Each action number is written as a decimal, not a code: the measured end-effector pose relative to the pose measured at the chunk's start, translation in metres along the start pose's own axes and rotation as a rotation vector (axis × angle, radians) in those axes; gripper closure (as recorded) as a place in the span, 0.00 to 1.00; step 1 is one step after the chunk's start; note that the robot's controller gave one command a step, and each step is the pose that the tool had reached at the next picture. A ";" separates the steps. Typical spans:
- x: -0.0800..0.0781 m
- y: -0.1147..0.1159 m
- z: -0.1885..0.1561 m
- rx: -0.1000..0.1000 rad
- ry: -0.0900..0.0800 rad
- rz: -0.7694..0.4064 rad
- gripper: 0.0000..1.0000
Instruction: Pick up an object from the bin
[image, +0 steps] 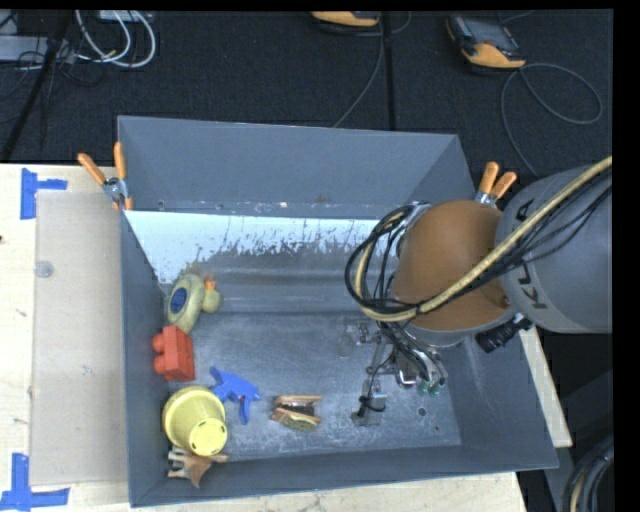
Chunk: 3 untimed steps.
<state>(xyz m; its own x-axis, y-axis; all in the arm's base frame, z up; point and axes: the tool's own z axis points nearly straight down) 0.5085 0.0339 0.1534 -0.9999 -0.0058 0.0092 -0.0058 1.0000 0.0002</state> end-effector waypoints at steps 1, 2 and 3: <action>-0.001 0.000 -0.004 0.000 -0.007 0.001 0.00; -0.011 0.012 0.019 0.001 -0.012 -0.042 0.00; -0.002 0.038 0.064 0.000 -0.007 -0.169 0.00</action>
Offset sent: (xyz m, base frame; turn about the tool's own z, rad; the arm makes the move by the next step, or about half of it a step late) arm 0.0235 0.0432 -0.0834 -0.1598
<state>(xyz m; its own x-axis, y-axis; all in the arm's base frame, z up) 0.5100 0.0724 0.0890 -0.9847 -0.1742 0.0018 -0.1742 0.9847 0.0009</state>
